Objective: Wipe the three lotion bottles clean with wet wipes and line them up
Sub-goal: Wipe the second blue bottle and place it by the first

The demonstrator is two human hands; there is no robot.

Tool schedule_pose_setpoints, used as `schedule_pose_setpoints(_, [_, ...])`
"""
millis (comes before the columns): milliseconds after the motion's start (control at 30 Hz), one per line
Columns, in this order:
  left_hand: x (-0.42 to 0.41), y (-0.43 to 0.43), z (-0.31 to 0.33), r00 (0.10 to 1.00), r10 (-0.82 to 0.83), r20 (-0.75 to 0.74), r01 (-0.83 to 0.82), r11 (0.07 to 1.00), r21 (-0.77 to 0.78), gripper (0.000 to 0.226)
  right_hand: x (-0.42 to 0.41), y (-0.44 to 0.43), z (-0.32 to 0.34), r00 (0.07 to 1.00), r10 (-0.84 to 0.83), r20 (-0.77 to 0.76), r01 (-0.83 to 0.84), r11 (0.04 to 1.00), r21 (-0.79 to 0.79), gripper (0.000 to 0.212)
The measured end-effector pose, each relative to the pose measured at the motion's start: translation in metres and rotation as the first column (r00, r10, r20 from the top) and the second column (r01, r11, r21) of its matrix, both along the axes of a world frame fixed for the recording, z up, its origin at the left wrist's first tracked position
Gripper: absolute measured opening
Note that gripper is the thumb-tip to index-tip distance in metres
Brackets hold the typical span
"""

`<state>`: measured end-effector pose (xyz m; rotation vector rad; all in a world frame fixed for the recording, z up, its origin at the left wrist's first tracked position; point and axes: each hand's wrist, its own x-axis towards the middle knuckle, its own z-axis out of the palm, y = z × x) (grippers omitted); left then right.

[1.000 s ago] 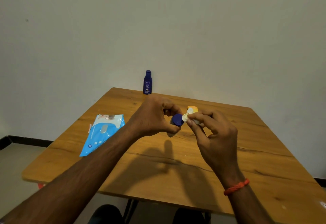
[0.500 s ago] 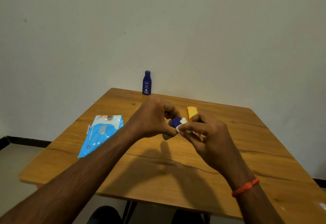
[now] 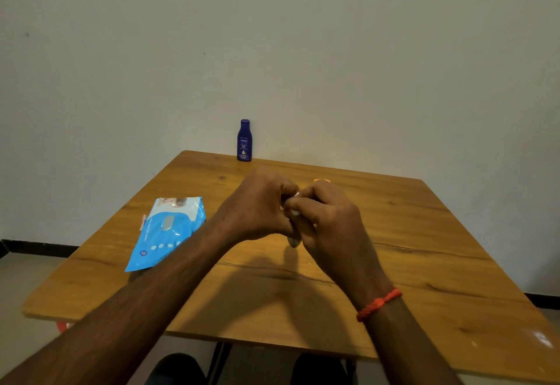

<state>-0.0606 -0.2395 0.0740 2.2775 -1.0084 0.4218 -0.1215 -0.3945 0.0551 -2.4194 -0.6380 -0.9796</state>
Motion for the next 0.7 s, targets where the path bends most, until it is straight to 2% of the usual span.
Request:
schedule_pose_setpoints(100, [0.002, 0.001, 0.003, 1.0, -0.01, 0.004, 0.01, 0.999, -0.046, 0.026, 0.0, 0.005, 0.0, 0.995, -0.089, 0.047, 0.083, 0.989, 0.125, 0.016])
schedule_pose_setpoints(200, [0.002, 0.005, 0.005, 0.999, -0.027, -0.032, 0.024, 0.996, -0.08, 0.028, 0.001, -0.006, -0.005, 0.992, -0.127, 0.008, 0.116, 0.93, 0.347, 0.014])
schedule_pose_setpoints(267, [0.002, 0.01, 0.005, 0.995, -0.027, -0.096, 0.013, 0.99, -0.142, 0.031, 0.001, -0.017, -0.011, 0.991, 0.04, -0.125, 0.036, 0.831, 0.555, 0.014])
schedule_pose_setpoints(333, [0.002, 0.016, 0.002, 0.981, -0.037, -0.189, -0.009, 0.971, -0.24, 0.036, -0.004, -0.026, -0.013, 0.931, 0.272, -0.243, -0.028, 0.718, 0.695, 0.014])
schedule_pose_setpoints(400, [0.001, 0.02, -0.002, 0.954, -0.085, -0.289, -0.021, 0.939, -0.344, 0.04, -0.008, -0.031, -0.011, 0.904, 0.334, -0.266, -0.023, 0.662, 0.749, 0.014])
schedule_pose_setpoints(500, [-0.001, 0.022, -0.008, 0.914, -0.19, -0.358, 0.004, 0.887, -0.461, 0.043, -0.009, -0.031, -0.003, 0.914, 0.326, -0.241, -0.002, 0.598, 0.802, 0.016])
schedule_pose_setpoints(700, [-0.005, 0.019, -0.01, 0.869, -0.3, -0.394, 0.056, 0.85, -0.524, 0.044, -0.006, -0.016, 0.008, 0.939, 0.278, -0.204, -0.028, 0.65, 0.759, 0.019])
